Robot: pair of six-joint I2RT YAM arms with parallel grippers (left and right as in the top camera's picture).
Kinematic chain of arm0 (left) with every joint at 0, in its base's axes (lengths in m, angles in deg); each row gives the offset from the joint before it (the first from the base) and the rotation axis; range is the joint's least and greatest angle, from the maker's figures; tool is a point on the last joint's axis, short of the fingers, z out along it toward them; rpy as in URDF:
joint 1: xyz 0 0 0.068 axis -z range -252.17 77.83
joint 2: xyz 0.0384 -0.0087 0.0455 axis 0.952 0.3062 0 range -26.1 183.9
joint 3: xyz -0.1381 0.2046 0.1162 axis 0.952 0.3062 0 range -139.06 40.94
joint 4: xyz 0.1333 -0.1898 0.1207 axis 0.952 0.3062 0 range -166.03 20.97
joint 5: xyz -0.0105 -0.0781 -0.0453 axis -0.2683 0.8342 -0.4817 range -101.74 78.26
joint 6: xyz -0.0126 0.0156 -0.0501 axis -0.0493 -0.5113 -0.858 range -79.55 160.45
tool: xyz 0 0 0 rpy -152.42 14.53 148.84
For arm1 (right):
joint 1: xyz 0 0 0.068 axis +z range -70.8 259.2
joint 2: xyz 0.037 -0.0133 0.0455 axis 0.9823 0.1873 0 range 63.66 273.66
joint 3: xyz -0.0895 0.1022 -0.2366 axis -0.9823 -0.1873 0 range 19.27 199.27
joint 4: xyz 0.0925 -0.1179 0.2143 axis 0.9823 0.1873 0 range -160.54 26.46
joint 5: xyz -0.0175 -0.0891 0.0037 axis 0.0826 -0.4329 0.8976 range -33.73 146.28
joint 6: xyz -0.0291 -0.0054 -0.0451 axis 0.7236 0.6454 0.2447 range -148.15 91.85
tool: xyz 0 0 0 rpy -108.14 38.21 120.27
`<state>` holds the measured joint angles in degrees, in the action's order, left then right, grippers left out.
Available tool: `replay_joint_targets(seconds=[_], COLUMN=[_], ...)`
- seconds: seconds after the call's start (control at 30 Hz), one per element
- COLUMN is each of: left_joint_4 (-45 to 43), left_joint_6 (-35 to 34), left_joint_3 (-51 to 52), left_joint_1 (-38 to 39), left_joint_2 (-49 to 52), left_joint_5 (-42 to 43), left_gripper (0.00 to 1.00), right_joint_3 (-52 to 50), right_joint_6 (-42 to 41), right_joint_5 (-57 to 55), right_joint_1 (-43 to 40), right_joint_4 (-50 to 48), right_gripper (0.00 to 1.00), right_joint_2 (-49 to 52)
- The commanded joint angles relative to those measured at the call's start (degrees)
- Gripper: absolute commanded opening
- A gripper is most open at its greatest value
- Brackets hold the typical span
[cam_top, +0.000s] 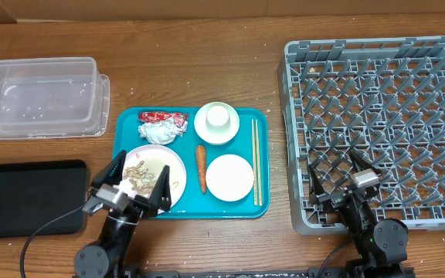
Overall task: Sort waste into correct bins and load items into the dishwasher
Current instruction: 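Move the left gripper toward the white plate on the teal tray, then lower the left gripper and grasp the rim of the white plate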
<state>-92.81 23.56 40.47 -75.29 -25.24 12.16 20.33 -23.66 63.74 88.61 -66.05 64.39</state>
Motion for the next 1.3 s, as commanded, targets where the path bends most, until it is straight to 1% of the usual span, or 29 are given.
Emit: replay_joint_targets(seconds=[0.0,0.13,0.23,0.33,0.47,0.57,0.67,0.73,0.8,0.87,0.93,1.0,1.07,1.1,1.17,1.23,1.27], left_joint_4=[-1.29,-0.72,4.17,11.50,16.59,16.15,11.72,7.30,4.76,6.47,12.00,21.77,35.10,43.04,53.44,57.35,57.37], left_joint_6=[-2.91,-2.86,-3.72,-4.02,-2.75,-2.43,-2.62,-6.56,-6.73,-6.75,-6.56,-5.53,-2.19,-0.72,-0.96,-0.87,-0.90], left_joint_3=[-0.55,-3.04,-6.56,-11.69,-19.65,-25.59,-29.24,-30.36,-31.52,-33.68,-36.76,-41.07,-46.53,-49.86,-54.82,-57.70,-58.42], left_joint_1=[-0.24,-0.24,-0.24,-0.24,-0.24,-0.24,-0.24,-0.24,-0.24,-0.22,-0.22,-0.07,1.14,2.47,5.14,7.50,8.61], left_joint_2=[-0.55,0.17,3.08,9.25,21.16,30.36,37.46,40.89,43.67,46.25,48.87,51.54,54.27,55.93,58.64,60.52,61.18], left_joint_5=[4.66,4.22,4.28,5.81,9.68,15.67,18.45,21.27,25.18,26.99,26.71,23.67,16.70,9.92,-3.45,-11.06,-12.83], left_gripper=[1.00,1.00,1.00,1.00,1.00,1.00,1.00,1.00,1.00,1.00,1.00,1.00,1.00,1.00,1.00,1.00,1.00], right_joint_3=[-0.59,-0.59,-0.59,-0.59,-0.59,-0.59,-0.59,-0.59,-0.59,-0.59,-0.59,-0.59,-0.59,-0.59,-0.59,-0.59,-0.59], right_joint_6=[0.04,0.04,0.04,0.04,0.04,0.04,0.04,0.04,0.04,0.04,0.04,0.04,0.04,0.04,0.04,0.04,0.04], right_joint_5=[-0.09,-0.09,-0.09,-0.09,-0.09,-0.09,-0.09,-0.09,-0.09,-0.09,-0.07,-0.09,-0.09,-0.09,-0.09,-0.09,-0.09], right_joint_1=[-0.22,-0.22,-0.22,-0.22,-0.22,-0.22,-0.22,-0.22,-0.22,-0.22,-0.22,-0.22,-0.22,-0.22,-0.22,-0.22,-0.22], right_joint_4=[-0.33,-0.31,-0.31,-0.31,-0.31,-0.31,-0.31,-0.31,-0.31,-0.31,-0.31,-0.31,-0.31,-0.31,-0.31,-0.31,-0.31], right_gripper=[1.00,1.00,1.00,1.00,1.00,1.00,1.00,1.00,1.00,1.00,1.00,1.00,1.00,1.00,1.00,1.00,1.00], right_joint_2=[-0.57,-0.57,-0.57,-0.57,-0.57,-0.57,-0.57,-0.57,-0.57,-0.57,-0.57,-0.57,-0.57,-0.57,-0.57,-0.57,-0.57])
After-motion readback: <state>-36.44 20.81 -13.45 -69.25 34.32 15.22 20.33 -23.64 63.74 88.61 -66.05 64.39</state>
